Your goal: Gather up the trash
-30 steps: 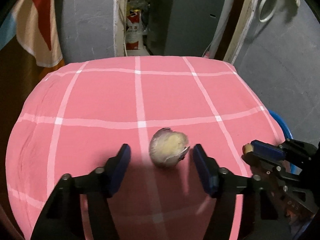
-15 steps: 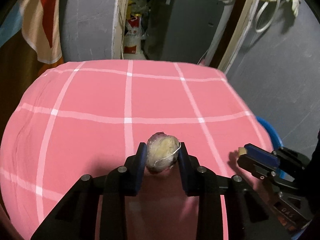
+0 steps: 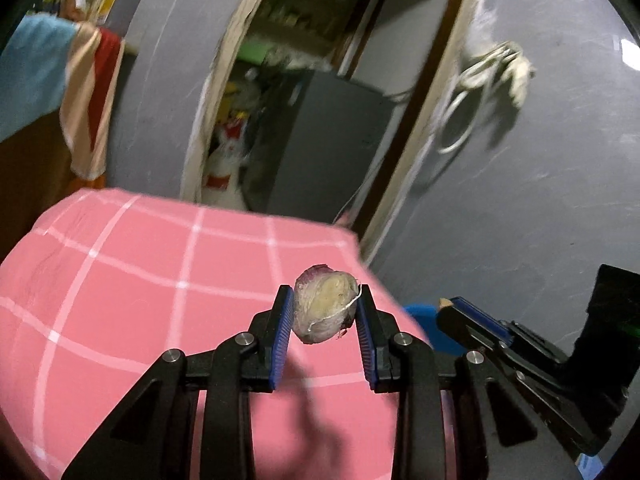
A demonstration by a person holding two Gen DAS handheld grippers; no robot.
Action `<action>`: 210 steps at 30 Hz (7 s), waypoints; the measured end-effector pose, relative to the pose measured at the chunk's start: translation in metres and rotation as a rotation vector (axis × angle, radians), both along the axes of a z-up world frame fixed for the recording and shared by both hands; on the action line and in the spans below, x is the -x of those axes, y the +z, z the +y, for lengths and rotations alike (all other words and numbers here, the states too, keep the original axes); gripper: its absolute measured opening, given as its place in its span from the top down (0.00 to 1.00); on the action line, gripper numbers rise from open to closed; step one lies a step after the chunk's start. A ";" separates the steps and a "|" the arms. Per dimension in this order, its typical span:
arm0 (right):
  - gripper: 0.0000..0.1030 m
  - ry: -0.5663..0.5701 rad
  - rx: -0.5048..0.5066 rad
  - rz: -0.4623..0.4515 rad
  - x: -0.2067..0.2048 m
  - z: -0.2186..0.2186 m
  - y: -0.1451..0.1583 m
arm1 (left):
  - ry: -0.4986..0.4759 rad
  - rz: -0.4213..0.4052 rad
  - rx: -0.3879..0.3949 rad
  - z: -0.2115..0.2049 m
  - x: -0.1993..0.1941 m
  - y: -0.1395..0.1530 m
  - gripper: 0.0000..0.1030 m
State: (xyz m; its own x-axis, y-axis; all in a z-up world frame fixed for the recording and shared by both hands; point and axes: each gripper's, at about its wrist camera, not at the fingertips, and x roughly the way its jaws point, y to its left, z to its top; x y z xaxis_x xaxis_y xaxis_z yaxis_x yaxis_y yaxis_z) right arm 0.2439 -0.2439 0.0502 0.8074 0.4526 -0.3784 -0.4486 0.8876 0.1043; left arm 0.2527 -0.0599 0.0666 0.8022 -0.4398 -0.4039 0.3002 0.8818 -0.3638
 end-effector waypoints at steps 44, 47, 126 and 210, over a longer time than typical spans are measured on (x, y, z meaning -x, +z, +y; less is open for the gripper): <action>0.84 -0.392 -0.119 -0.028 0.071 -0.192 -0.024 | -0.320 -0.062 -0.214 -0.221 0.034 -0.013 0.74; 0.84 -0.398 -0.130 0.010 0.066 -0.195 -0.033 | -0.327 -0.002 -0.223 -0.223 0.022 -0.025 0.74; 0.00 -0.468 -0.079 -0.218 0.226 -0.084 0.011 | 0.123 -0.239 -0.171 -0.031 0.202 -0.003 0.02; 0.00 -0.520 0.008 -0.224 0.268 -0.052 -0.040 | 0.182 -0.220 -0.262 -0.009 0.242 -0.065 0.02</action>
State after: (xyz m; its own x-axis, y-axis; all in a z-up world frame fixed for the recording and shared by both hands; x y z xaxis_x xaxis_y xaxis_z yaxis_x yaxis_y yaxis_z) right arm -0.0238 -0.2957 0.0098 0.9843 -0.0279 -0.1741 0.0370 0.9981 0.0495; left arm 0.0106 -0.0689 0.0018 0.9377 -0.1868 -0.2929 0.1759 0.9824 -0.0634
